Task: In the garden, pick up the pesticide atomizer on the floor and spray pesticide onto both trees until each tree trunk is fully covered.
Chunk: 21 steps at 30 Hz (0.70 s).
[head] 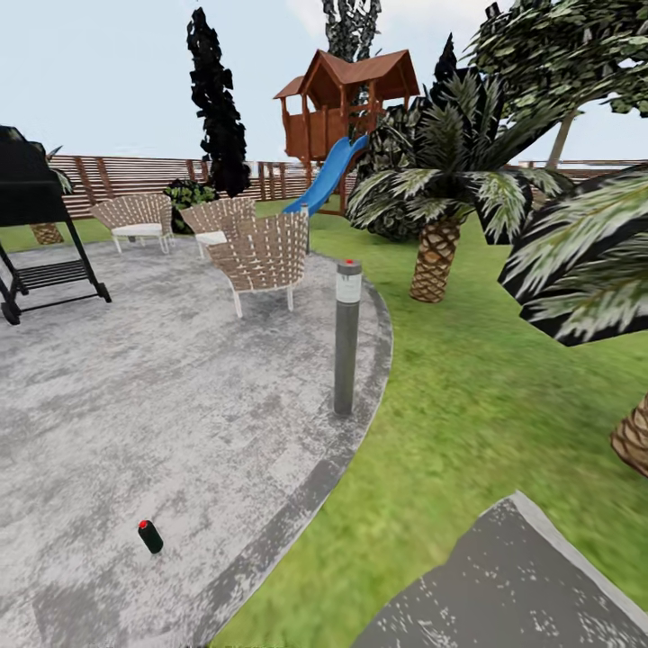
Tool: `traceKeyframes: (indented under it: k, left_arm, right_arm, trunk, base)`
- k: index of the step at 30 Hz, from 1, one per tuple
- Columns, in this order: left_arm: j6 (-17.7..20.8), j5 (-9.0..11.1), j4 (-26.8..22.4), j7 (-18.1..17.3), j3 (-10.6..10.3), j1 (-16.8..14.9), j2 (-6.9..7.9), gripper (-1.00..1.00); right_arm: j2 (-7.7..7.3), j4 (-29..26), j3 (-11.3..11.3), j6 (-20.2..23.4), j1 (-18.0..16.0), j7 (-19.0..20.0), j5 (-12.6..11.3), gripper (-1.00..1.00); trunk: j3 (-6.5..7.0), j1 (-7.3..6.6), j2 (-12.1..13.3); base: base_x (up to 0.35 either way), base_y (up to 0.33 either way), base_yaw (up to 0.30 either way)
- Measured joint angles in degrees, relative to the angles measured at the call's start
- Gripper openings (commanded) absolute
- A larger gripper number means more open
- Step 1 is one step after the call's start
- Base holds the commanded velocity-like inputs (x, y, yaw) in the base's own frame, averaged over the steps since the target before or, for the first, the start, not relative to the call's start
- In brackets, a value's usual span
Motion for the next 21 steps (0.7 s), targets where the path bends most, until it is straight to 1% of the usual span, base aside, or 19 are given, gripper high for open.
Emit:
traceKeyframes:
  k: [21]
  left_arm:
    - [0.0, 0.0, 0.1, 0.0, 0.0, 0.0, -0.01, 1.00]
  right_arm:
    - [-0.01, 0.0, 0.0, 0.0, 0.0, 0.0, 0.0, 1.00]
  trunk:
    - [0.00, 0.00, 0.0]
  base:
    - [0.000, 0.000, 0.279]
